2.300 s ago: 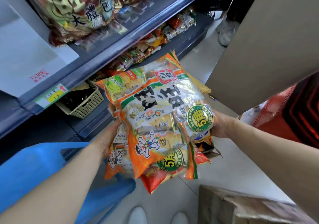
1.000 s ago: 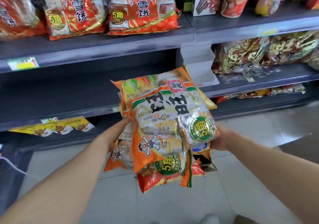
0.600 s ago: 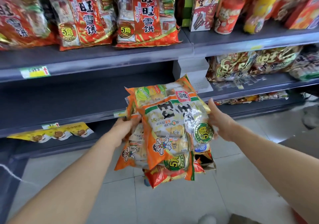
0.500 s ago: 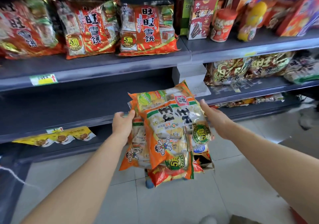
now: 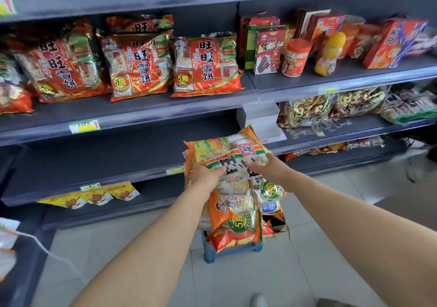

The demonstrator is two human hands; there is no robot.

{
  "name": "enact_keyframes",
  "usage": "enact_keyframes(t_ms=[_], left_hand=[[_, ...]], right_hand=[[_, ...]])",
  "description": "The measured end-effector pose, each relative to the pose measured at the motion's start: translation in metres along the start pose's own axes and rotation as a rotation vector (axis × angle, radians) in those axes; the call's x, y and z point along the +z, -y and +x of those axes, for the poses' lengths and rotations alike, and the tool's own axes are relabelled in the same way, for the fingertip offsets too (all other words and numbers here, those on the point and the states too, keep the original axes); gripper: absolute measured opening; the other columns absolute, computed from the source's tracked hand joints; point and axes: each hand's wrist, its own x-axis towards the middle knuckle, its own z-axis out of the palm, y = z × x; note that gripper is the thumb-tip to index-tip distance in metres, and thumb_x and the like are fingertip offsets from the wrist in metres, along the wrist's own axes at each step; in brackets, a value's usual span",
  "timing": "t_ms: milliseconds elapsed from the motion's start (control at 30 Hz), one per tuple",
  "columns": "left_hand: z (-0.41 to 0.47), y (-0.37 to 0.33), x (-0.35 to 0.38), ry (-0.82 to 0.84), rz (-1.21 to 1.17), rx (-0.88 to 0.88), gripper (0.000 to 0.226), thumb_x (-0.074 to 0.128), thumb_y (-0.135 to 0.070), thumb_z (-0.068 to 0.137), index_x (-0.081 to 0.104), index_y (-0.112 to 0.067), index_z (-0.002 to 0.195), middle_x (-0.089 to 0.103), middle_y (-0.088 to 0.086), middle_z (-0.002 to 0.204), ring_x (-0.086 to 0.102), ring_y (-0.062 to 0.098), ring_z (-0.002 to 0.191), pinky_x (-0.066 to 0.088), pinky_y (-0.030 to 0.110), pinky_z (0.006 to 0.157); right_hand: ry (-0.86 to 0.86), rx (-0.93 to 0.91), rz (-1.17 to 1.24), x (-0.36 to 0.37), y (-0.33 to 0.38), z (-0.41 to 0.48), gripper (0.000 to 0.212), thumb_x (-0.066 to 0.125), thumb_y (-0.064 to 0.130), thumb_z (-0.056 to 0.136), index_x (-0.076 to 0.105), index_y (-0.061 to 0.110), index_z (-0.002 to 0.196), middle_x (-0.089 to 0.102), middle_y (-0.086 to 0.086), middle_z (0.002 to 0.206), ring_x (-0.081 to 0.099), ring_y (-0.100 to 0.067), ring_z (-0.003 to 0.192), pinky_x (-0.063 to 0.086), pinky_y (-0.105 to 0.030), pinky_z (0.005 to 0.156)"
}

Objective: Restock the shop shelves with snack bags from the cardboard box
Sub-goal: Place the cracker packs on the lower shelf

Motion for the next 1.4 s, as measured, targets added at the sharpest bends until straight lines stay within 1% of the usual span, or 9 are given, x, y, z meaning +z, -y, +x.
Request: enact_keyframes(t_ms=[167, 367, 533, 700, 800, 933, 1067, 1233, 1400], left_hand=[[0.015, -0.022, 0.001, -0.214, 0.27, 0.162, 0.092, 0.075, -0.04, 0.077, 0.021, -0.01, 0.145, 0.028, 0.012, 0.146, 0.044, 0.032, 0.126, 0.045, 0.042, 0.098], [0.009, -0.027, 0.024, -0.112, 0.049, -0.104, 0.088, 0.076, -0.033, 0.079, 0.025, -0.002, 0.144, 0.047, 0.012, 0.137, 0.051, 0.03, 0.121, 0.044, 0.037, 0.099], [0.007, -0.025, 0.029, -0.082, -0.085, -0.128, 0.07, 0.081, -0.026, 0.074, 0.048, -0.007, 0.133, 0.056, 0.008, 0.129, 0.056, 0.031, 0.114, 0.048, 0.033, 0.06], [0.006, -0.033, 0.017, -0.141, -0.065, -0.073, 0.053, 0.082, -0.02, 0.072, 0.055, -0.006, 0.115, 0.061, 0.002, 0.119, 0.061, 0.025, 0.104, 0.052, 0.036, 0.081], [0.005, -0.038, 0.006, -0.173, -0.099, -0.03, 0.075, 0.087, -0.022, 0.063, 0.051, -0.012, 0.128, 0.06, 0.006, 0.125, 0.06, 0.027, 0.108, 0.05, 0.041, 0.094], [-0.005, -0.048, -0.014, -0.234, -0.236, 0.016, 0.075, 0.084, -0.017, 0.068, 0.04, -0.011, 0.129, 0.056, 0.008, 0.125, 0.057, 0.027, 0.11, 0.048, 0.041, 0.095], [-0.018, -0.056, -0.049, -0.235, -0.331, 0.08, 0.095, 0.082, -0.014, 0.071, 0.02, -0.018, 0.143, 0.052, 0.01, 0.131, 0.055, 0.028, 0.115, 0.046, 0.045, 0.099], [-0.027, -0.055, -0.119, -0.331, -0.324, 0.153, 0.058, 0.077, -0.012, 0.077, 0.043, -0.01, 0.125, 0.056, 0.001, 0.116, 0.051, 0.016, 0.096, 0.04, 0.029, 0.082], [-0.024, -0.05, -0.2, -0.462, -0.211, 0.22, 0.059, 0.071, -0.009, 0.081, 0.042, -0.012, 0.132, 0.054, -0.001, 0.124, 0.054, 0.02, 0.109, 0.043, 0.03, 0.085]], right_hand=[[-0.011, 0.066, -0.075, -0.007, -0.017, 0.02, 0.094, 0.061, 0.058, 0.082, 0.018, 0.009, 0.15, 0.029, -0.01, 0.152, 0.035, -0.029, 0.136, 0.035, -0.041, 0.106], [0.024, 0.092, -0.063, -0.016, -0.026, 0.032, 0.093, 0.062, 0.052, 0.084, 0.014, 0.008, 0.15, 0.027, -0.01, 0.152, 0.032, -0.03, 0.137, 0.033, -0.04, 0.107], [0.119, 0.151, 0.039, -0.026, -0.022, 0.039, 0.091, 0.067, 0.063, 0.073, 0.033, 0.016, 0.143, 0.045, -0.003, 0.142, 0.043, -0.028, 0.128, 0.034, -0.046, 0.103], [0.17, 0.165, 0.14, -0.032, -0.019, 0.038, 0.067, 0.066, 0.053, 0.08, 0.04, 0.022, 0.133, 0.053, -0.001, 0.127, 0.049, -0.028, 0.118, 0.043, -0.05, 0.098], [0.168, 0.115, 0.193, -0.037, -0.002, 0.034, 0.074, 0.071, 0.046, 0.079, 0.034, 0.024, 0.139, 0.052, -0.004, 0.134, 0.05, -0.029, 0.119, 0.043, -0.045, 0.097], [0.141, -0.009, 0.224, -0.039, 0.033, 0.027, 0.069, 0.073, 0.026, 0.083, 0.032, 0.02, 0.138, 0.06, -0.003, 0.112, 0.06, -0.019, 0.092, 0.047, -0.034, 0.073], [0.126, -0.144, 0.119, -0.027, 0.071, 0.018, 0.073, 0.076, 0.018, 0.08, 0.03, 0.017, 0.137, 0.058, -0.001, 0.106, 0.057, -0.019, 0.094, 0.045, -0.034, 0.08], [0.163, -0.202, 0.096, 0.014, 0.119, 0.003, 0.074, 0.074, 0.028, 0.082, 0.027, 0.017, 0.138, 0.054, 0.006, 0.093, 0.055, -0.009, 0.079, 0.045, -0.025, 0.063], [0.268, -0.119, 0.197, 0.086, 0.16, -0.008, 0.094, 0.081, 0.035, 0.073, 0.018, 0.024, 0.143, 0.055, -0.003, 0.119, 0.059, -0.023, 0.103, 0.052, -0.042, 0.084]])
